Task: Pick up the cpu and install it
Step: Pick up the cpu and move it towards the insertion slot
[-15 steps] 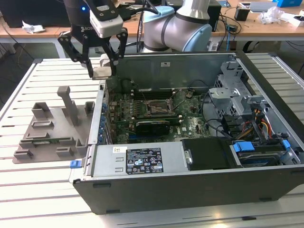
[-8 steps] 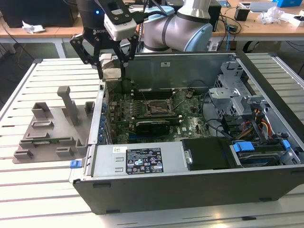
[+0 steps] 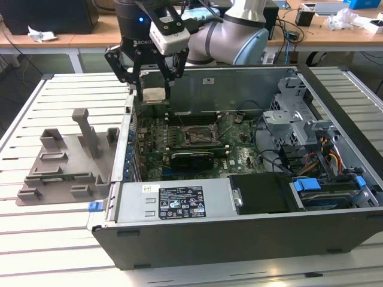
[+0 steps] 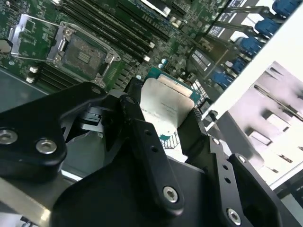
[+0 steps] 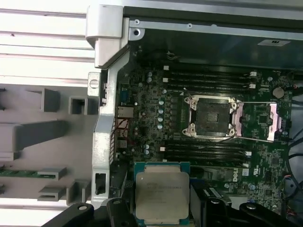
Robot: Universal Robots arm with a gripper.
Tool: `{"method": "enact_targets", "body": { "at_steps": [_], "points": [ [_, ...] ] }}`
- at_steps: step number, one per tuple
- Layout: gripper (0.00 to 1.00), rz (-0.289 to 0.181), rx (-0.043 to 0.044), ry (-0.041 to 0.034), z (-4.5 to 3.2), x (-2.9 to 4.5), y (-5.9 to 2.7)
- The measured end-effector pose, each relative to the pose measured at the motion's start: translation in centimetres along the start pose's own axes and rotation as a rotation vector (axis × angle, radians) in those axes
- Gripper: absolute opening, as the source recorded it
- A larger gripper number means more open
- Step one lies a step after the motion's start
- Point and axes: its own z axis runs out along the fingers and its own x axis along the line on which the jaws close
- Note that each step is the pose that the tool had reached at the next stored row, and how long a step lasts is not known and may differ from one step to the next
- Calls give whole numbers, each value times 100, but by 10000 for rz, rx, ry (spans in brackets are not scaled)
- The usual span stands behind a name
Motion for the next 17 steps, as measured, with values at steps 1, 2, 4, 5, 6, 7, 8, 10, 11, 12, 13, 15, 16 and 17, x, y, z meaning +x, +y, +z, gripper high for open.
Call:
{"method": "enact_targets", "body": {
  "at_steps": [1, 2, 4, 5, 6, 7, 8, 10, 11, 12, 13, 15, 16, 17],
  "points": [
    [55, -1, -1, -1, 8, -24, 0],
    [55, -1, -1, -1, 20, -60, 0],
    [55, -1, -1, -1, 36, -114, 0],
    [55, 0, -1, -1, 47, -149, 0],
    [55, -1, -1, -1, 57, -181, 0],
    [55, -1, -1, 0, 73, -231, 0],
    [55, 0, -1, -1, 91, -279, 0],
    [55, -1, -1, 5, 167, -383, 9],
    [55, -1, 0, 6, 185, -406, 15],
    [55, 0, -2, 6, 200, -425, 22],
    [55, 0, -2, 5, 212, -445, 34],
    [55, -1, 0, 7, 233, -488, 94],
    [55, -1, -1, 6, 248, -520, 133],
    [55, -1, -1, 7, 255, -540, 152]
  ]
}}
